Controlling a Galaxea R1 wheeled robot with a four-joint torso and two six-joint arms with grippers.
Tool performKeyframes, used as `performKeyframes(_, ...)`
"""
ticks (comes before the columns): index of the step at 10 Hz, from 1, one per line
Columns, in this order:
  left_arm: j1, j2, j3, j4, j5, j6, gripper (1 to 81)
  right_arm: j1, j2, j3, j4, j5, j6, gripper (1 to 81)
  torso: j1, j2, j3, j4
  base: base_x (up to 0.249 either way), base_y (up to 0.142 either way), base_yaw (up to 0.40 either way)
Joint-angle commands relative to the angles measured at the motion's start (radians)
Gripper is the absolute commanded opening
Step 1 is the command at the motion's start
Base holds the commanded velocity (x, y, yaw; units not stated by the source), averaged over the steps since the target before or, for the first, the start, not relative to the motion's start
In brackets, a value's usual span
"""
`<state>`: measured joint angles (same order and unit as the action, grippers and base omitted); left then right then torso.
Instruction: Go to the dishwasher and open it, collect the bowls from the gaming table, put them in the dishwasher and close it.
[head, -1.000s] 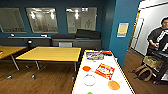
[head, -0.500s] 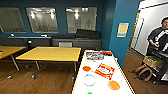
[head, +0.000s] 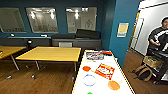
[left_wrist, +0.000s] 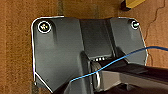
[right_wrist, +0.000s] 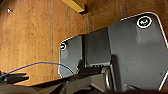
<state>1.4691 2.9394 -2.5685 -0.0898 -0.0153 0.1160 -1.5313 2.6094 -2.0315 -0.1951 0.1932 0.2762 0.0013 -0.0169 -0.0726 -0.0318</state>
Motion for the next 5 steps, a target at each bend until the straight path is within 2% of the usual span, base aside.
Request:
performKeyframes(1, -0.048, -0.031, 0.053, -0.008, 0.047, 0.001, 81.1, 0.143, -0.422, 0.480, 0.031, 0.045, 0.084, 81.1, 0.000, 0.000, -0.040, 0.000, 0.000, 0.000, 0.000)
performKeyframes(5, -0.048, -0.029, 0.053, -0.010, 0.041, 0.001, 81.1, 0.262, -0.622, 0.668, 0.036, 0.038, 0.146, 81.1, 0.000, 0.000, -0.107, 0.000, 0.000, 0.000, 0.000)
